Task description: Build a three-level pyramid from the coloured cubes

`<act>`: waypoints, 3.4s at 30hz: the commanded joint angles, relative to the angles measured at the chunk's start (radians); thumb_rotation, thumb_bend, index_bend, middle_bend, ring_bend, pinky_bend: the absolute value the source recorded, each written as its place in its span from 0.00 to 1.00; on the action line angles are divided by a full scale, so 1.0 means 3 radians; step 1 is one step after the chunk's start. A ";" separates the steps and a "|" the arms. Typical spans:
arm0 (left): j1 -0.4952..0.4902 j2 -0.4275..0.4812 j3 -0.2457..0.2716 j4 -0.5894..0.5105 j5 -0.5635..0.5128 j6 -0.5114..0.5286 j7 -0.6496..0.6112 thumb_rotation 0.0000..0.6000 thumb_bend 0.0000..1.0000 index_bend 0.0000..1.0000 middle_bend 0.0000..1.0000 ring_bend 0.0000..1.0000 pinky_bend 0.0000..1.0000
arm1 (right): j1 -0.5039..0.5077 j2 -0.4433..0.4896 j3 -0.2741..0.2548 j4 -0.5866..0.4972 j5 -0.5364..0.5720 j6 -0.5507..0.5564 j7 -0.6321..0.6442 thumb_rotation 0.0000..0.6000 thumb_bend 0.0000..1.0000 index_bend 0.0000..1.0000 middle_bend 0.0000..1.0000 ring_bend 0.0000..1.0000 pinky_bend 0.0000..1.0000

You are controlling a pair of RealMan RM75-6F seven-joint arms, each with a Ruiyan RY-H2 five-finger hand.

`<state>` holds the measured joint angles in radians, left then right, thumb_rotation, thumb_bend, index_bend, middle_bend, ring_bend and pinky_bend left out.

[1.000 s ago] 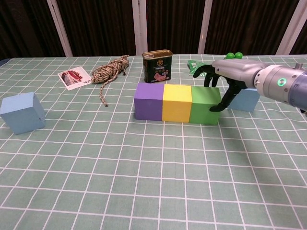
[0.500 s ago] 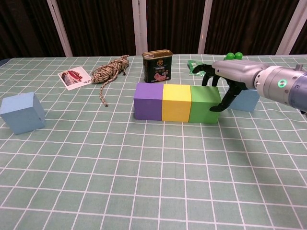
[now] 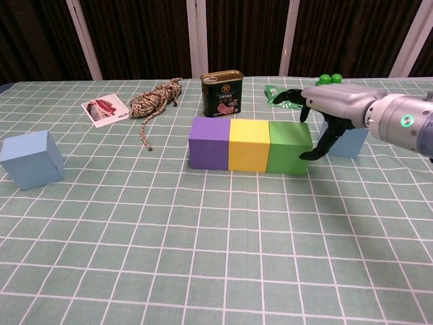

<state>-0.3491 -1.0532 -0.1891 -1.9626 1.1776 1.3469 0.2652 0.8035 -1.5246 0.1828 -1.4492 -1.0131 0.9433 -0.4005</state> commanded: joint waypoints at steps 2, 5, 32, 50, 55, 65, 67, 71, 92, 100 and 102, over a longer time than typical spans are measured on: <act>0.0002 0.0004 0.0002 -0.0003 0.0007 0.0002 -0.0004 1.00 0.11 0.00 0.00 0.00 0.06 | -0.0059 0.0105 -0.0033 -0.0184 -0.0027 0.0088 -0.0055 1.00 0.24 0.00 0.01 0.22 0.00; 0.0004 0.0006 0.0002 -0.0005 0.0018 0.0009 -0.0004 1.00 0.11 0.00 0.00 0.00 0.06 | -0.0106 0.0174 -0.0043 -0.0308 -0.0040 0.0159 -0.0072 1.00 0.23 0.00 0.00 0.19 0.00; -0.0008 -0.0106 0.0008 0.0094 0.0083 0.0048 0.0021 1.00 0.08 0.00 0.00 0.00 0.06 | -0.0973 0.1089 -0.0340 -0.1032 -0.0456 0.0885 0.0428 1.00 0.23 0.00 0.00 0.10 0.00; -0.0015 -0.0130 -0.0014 0.0111 0.0061 0.0074 0.0095 1.00 0.08 0.00 0.00 0.00 0.06 | -0.0378 0.0884 0.0087 -0.0418 0.0262 0.0072 0.0089 1.00 0.23 0.00 0.04 0.10 0.00; -0.0014 -0.0128 -0.0024 0.0137 0.0021 0.0062 0.0086 1.00 0.08 0.00 0.00 0.00 0.06 | -0.0228 0.0740 0.0142 -0.0225 0.0577 -0.0101 -0.0008 1.00 0.23 0.00 0.09 0.10 0.00; -0.0022 -0.0116 -0.0063 0.0179 -0.0056 0.0041 0.0049 1.00 0.08 0.00 0.00 0.00 0.06 | -0.0069 0.0487 0.0163 0.0013 0.0829 -0.0204 -0.0079 1.00 0.23 0.00 0.11 0.11 0.00; -0.0023 -0.0114 -0.0065 0.0188 -0.0063 0.0031 0.0037 1.00 0.08 0.00 0.00 0.00 0.06 | -0.0049 0.0452 0.0161 0.0043 0.0859 -0.0208 -0.0092 1.00 0.23 0.00 0.11 0.11 0.00; -0.0024 -0.0110 -0.0069 0.0207 -0.0083 0.0015 0.0013 1.00 0.08 0.00 0.00 0.00 0.06 | -0.0012 0.0376 0.0174 0.0126 0.0945 -0.0199 -0.0107 1.00 0.23 0.00 0.11 0.11 0.00; -0.0043 -0.0138 -0.0064 0.0245 -0.0138 -0.0013 0.0054 1.00 0.08 0.00 0.00 0.00 0.06 | 0.0112 0.0126 0.0208 0.0812 0.1178 -0.0293 -0.0146 1.00 0.23 0.00 0.12 0.12 0.00; -0.0041 -0.0129 -0.0066 0.0235 -0.0135 -0.0015 0.0038 1.00 0.08 0.00 0.00 0.00 0.06 | 0.0082 0.0173 0.0207 0.0791 0.1201 -0.0342 -0.0117 1.00 0.23 0.00 0.18 0.13 0.00; -0.0043 -0.0131 -0.0060 0.0233 -0.0133 -0.0022 0.0041 1.00 0.08 0.00 0.00 0.00 0.06 | 0.0078 0.0191 0.0202 0.0760 0.1146 -0.0379 -0.0075 1.00 0.23 0.00 0.20 0.14 0.00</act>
<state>-0.3619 -1.0924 -0.2071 -1.8927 1.1377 1.3404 0.2775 0.8285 -1.4724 0.2444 -1.2138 -0.6590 0.8375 -0.4317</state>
